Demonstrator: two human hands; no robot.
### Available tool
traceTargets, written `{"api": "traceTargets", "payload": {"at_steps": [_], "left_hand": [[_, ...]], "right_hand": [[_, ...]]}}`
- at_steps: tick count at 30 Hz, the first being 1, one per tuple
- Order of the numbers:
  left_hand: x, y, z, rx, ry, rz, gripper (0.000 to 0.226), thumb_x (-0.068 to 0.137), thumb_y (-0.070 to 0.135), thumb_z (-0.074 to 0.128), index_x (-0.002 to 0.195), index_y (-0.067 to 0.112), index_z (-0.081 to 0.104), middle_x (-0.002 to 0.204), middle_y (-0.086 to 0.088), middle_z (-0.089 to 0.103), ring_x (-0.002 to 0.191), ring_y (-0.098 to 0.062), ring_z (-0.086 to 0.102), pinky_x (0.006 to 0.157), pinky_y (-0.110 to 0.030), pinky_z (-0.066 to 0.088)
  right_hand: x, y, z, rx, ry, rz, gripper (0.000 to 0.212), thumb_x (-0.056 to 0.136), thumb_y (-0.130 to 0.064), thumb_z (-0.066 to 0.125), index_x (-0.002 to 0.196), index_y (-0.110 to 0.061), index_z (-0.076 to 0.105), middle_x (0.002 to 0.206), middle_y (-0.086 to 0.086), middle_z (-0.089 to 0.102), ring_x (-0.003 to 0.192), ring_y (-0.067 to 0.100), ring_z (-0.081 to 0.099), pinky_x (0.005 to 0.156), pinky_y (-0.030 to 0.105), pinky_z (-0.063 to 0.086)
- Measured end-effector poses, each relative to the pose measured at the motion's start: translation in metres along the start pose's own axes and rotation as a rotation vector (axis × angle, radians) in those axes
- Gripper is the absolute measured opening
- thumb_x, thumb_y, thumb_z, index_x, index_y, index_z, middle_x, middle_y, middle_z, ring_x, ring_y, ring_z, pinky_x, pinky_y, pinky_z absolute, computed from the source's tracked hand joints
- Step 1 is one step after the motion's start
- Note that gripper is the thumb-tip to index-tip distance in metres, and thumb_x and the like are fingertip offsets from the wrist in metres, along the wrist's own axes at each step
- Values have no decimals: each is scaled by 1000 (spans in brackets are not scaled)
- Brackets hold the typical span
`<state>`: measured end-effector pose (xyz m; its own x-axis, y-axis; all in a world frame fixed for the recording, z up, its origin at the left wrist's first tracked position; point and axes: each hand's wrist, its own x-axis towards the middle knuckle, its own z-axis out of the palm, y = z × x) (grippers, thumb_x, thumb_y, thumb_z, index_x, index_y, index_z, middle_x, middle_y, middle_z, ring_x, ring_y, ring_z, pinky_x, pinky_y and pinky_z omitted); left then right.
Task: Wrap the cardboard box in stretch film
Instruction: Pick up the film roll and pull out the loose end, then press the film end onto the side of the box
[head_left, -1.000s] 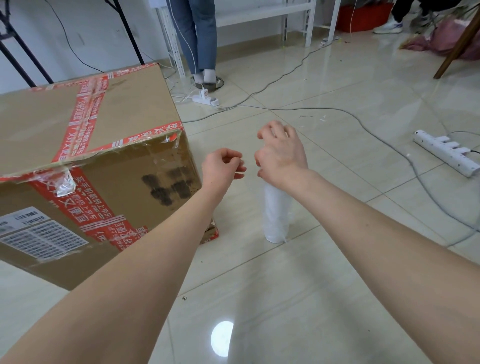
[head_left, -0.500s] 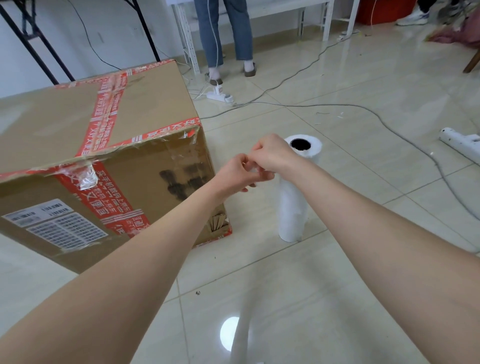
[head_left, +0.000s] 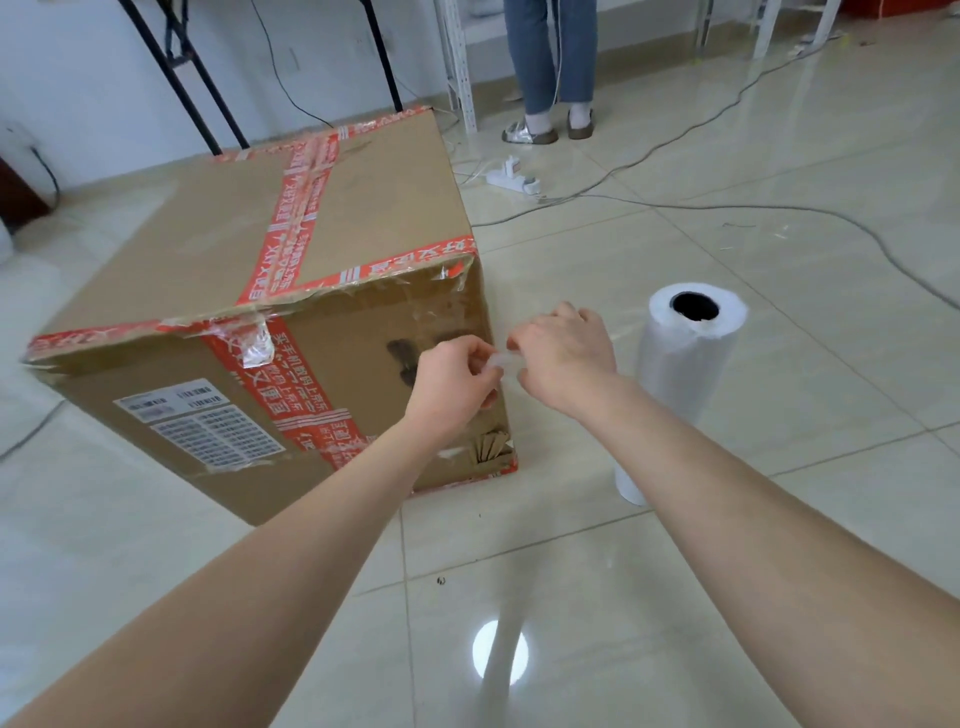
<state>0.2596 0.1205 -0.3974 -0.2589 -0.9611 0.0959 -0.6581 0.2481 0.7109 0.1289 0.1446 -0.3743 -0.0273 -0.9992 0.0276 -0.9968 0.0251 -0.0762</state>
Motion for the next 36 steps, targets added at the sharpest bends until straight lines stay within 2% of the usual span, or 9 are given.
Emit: {"api": "traceTargets", "payload": {"at_steps": [3,5,9,14,20,24,29,33,36], "left_hand": [[-3,-12,-16,71,-7,12,9,90,18,64,94,11,68,74,-4,71,66,-17,70,68,-27,59],[-4,-20,-25,115,9,2,9,92,14,61,93,11,70,74,-4,71,67,-17,70,69,-24,59],[-1,-24,-25,13,19,-70,18,88,17,66,104,9,67,81,0,70,68,-13,68,60,-17,57],[1,7,-11,-46,-170,-115,57,75,31,79,123,16,53,107,2,61,86,-16,67,60,-26,59],[5,15,-11,-186,5,-151,10,82,16,73,87,7,72,78,-14,72,67,-25,69,69,-38,61],[5,-1,-16,-215,39,-176,8,88,16,67,85,8,69,76,-10,71,68,-22,68,67,-33,61],[-5,15,1,-298,-262,-169,52,77,29,78,118,15,48,99,-3,63,79,-15,69,58,-28,59],[-4,26,22,-569,-104,-244,23,88,6,64,111,1,62,90,-12,67,69,-18,67,58,-26,59],[0,16,25,-564,-15,-227,7,92,8,60,91,3,66,79,-11,66,60,-17,65,57,-24,58]], "right_hand": [[13,-12,2,3,21,17,12,93,-32,56,87,-23,61,96,2,65,95,25,52,88,36,34],[20,-17,4,23,22,7,14,93,-34,57,87,-23,62,82,1,58,79,24,49,81,33,36],[25,-18,3,75,28,0,19,93,-38,54,93,-24,67,84,3,58,83,27,57,68,27,37],[21,-10,-12,287,-45,91,22,90,-42,57,79,-26,67,80,2,59,78,26,55,66,26,39],[21,3,-18,489,-86,150,34,87,-48,58,66,-23,67,72,-4,66,80,19,65,67,24,45],[19,13,-16,610,-68,190,27,85,-38,63,66,-21,70,64,-6,71,72,11,70,83,34,56],[10,1,-19,456,-5,210,27,85,-42,64,71,-20,71,73,-4,72,77,14,67,73,27,52],[0,-6,-21,346,60,210,20,86,-41,62,72,-27,65,84,-1,66,88,22,63,66,26,40],[-8,11,-33,156,122,197,27,78,-52,67,97,-33,64,106,-3,63,110,22,52,81,31,40]]}}
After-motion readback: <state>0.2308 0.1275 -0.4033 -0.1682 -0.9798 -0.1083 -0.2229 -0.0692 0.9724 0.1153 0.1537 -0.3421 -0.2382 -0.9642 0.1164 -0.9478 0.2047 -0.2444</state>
